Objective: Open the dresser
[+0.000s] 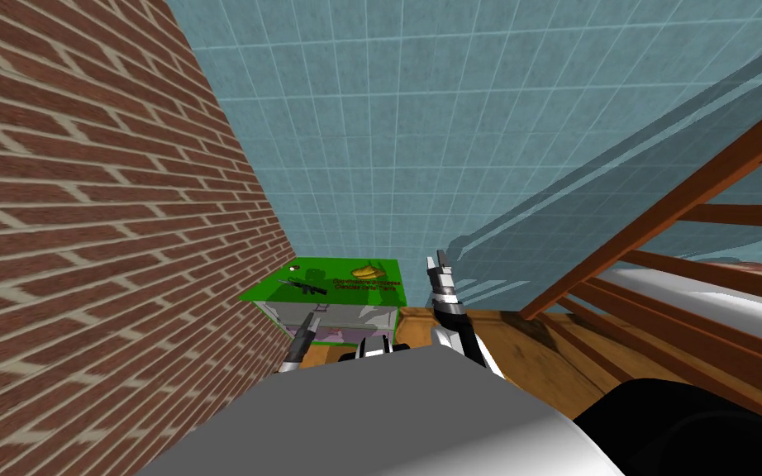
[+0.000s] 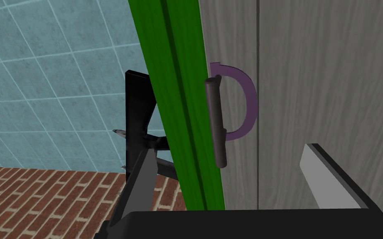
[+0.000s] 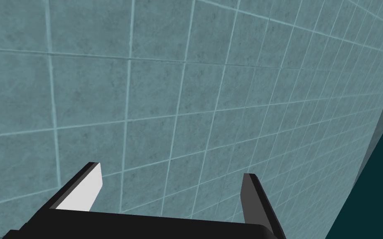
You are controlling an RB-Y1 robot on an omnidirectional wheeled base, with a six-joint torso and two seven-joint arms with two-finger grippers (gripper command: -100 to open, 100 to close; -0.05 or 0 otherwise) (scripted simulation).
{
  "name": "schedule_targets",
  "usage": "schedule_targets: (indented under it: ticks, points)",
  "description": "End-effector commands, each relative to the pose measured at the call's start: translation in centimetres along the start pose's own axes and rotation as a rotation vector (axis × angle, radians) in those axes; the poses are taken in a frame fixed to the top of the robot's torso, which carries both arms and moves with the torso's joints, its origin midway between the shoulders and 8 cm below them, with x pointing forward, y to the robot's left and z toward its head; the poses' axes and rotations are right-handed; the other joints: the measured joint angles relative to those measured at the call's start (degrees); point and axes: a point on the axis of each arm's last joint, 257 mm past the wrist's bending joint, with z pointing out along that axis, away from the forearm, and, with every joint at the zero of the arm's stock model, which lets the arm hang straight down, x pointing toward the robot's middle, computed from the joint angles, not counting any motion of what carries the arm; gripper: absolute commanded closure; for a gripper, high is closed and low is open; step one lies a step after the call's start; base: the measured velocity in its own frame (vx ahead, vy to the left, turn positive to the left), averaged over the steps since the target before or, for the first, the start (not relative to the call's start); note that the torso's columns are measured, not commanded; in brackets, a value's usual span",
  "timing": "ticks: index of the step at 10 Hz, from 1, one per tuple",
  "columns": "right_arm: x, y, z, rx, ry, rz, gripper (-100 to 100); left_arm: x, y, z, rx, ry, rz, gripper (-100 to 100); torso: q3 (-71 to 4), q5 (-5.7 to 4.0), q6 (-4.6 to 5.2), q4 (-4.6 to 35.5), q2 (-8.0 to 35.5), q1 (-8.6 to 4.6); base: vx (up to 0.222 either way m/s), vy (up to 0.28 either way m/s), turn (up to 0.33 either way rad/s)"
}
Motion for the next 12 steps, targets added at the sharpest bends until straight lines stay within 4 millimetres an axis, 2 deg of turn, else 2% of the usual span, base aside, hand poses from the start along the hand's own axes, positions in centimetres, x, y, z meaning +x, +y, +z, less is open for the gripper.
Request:
schedule_targets:
  ticks: [1,2,4,5,8,9,12]
  points:
    - [0.0,0.0,0.0,0.0,0.0,0.0,0,-0.5,0.0,0.0,-0.002,0.001,-0.007,-100,0.0,0.02,0.03,0.0,0.0,0.06,0.0,0.0,0.0]
    - [0.0,0.0,0.0,0.0,0.0,0.0,0,0.4,0.1,0.0,-0.001,-0.002,-0.004,100,0.0,0.01,0.02,0.0,0.0,0.03,0.018,0.033,-0.105]
    - [0.0,0.0,0.0,0.0,0.0,0.0,0,2.7,0.3,-0.2,-0.001,-0.013,-0.002,100,0.0,0.0,0.02,0.0,-0.1,-0.02,0.025,0.052,-0.149]
    - [0.0,0.0,0.0,0.0,0.0,0.0,0,2.7,0.3,-0.2,-0.001,-0.013,0.004,100,0.0,-0.02,0.02,0.0,0.0,-0.05,0.012,0.027,-0.076]
    - [0.0,0.0,0.0,0.0,0.0,0.0,0,6.1,0.3,-0.3,-0.001,-0.033,0.0,100,0.0,0.01,0.01,0.0,0.0,0.08,-0.003,0.1,-0.026]
    - [0.0,0.0,0.0,0.0,0.0,0.0,0,6.1,0.3,-0.3,-0.002,-0.033,0.009,100,0.0,0.03,0.01,0.0,0.1,0.14,-0.009,0.124,-0.016]
    - [0.0,0.0,0.0,0.0,0.0,0.0,0,9.5,0.1,-0.3,-0.005,-0.058,-0.004,100,0.0,-0.04,0.02,0.0,0.0,-0.11,-0.029,0.121,-0.063]
